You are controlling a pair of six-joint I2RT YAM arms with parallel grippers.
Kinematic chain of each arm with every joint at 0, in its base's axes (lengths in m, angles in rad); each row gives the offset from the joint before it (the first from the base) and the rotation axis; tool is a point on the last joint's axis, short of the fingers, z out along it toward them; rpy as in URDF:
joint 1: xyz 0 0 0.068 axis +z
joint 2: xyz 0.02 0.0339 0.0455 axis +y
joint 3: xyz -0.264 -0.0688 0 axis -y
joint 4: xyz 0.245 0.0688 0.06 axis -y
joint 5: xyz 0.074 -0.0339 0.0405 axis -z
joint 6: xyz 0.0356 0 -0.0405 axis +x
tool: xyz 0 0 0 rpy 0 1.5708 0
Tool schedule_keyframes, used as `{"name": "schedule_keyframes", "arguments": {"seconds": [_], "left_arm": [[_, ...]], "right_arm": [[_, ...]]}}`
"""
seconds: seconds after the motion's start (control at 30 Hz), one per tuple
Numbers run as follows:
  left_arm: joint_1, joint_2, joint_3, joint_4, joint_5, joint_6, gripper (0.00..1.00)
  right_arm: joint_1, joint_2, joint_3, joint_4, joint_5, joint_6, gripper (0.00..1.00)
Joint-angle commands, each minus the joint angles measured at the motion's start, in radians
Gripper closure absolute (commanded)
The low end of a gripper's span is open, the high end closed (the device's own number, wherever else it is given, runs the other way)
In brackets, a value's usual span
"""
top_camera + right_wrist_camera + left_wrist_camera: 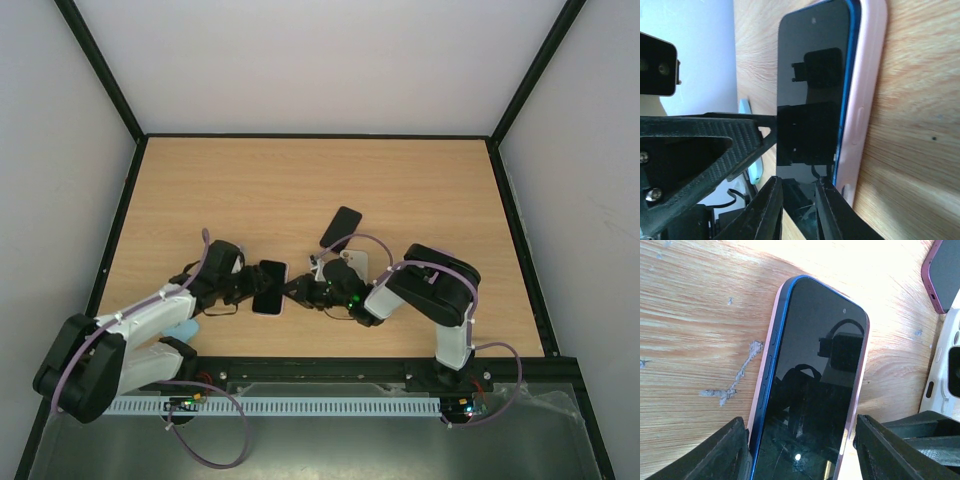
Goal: Put the phone into the phone case
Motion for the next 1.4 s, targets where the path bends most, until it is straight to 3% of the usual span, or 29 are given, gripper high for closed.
{"name": "schedule_keyframes", "arguments": {"seconds": [0.0,0.17,0.3,0.4,0.53,0.77,1.1,1.37], "left_arm": [[-0.007,0.021,0.018,-0.033,-0.021,0.028,0.43],[-0.007,0.039,-0.002,-0.011,-0.008,0.027,0.60],[-0.007,0.043,-0.020,0.009,-0.007,0.030,0.76],[-0.010,0.061,-0.040,0.047,0.030,0.016,0.82],[-0.024,0.091,-0.061,0.119,0.074,-0.017,0.83],[-0.030,0.128,-0.062,0.154,0.100,-0.024,0.86],[-0.031,0.109,-0.056,0.141,0.101,-0.028,0.83],[-0.031,0.124,-0.073,0.163,0.089,-0.031,0.85]], "right_arm": [[0.002,0.016,0.014,0.084,0.012,0.029,0.80],[0.000,-0.002,-0.003,0.039,0.077,0.061,0.78],[0.000,-0.035,-0.014,-0.093,0.147,0.051,0.76],[0.002,-0.062,-0.006,-0.206,0.187,0.020,0.74],[0.005,-0.116,0.010,-0.360,0.257,-0.035,0.70],[0.005,-0.124,0.048,-0.465,0.297,-0.081,0.69],[0.004,-0.222,0.066,-0.542,0.332,-0.161,0.65],[0.006,-0.115,0.075,-0.505,0.284,-0.168,0.59]]}}
